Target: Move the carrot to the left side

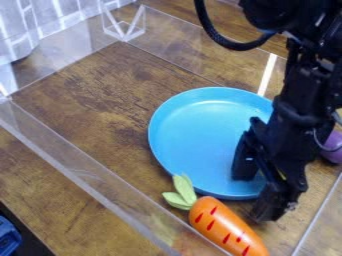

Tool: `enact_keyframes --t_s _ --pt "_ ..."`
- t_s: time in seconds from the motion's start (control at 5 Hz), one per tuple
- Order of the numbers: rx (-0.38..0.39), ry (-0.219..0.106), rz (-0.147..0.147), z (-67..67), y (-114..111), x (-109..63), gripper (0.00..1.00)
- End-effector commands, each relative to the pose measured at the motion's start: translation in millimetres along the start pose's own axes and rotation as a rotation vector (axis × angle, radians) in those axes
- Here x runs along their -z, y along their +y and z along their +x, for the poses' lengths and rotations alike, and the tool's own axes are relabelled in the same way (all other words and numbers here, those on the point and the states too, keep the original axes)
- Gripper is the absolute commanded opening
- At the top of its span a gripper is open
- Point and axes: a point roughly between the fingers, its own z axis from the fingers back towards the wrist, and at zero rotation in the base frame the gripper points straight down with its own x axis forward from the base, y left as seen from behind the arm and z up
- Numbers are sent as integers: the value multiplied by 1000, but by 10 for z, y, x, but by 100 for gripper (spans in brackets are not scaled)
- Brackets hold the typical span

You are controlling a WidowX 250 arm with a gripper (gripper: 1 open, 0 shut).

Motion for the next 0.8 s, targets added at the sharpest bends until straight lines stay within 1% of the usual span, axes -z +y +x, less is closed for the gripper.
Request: enact_keyframes --t_s 0.0,0.2,0.4,0.6 --pt "3 -35 8 34 22 -61 100" --pt "10 -31 5 58 25 -2 0" --pt "18 -27 4 72 27 33 0" --pt "30 -26 8 71 23 15 0"
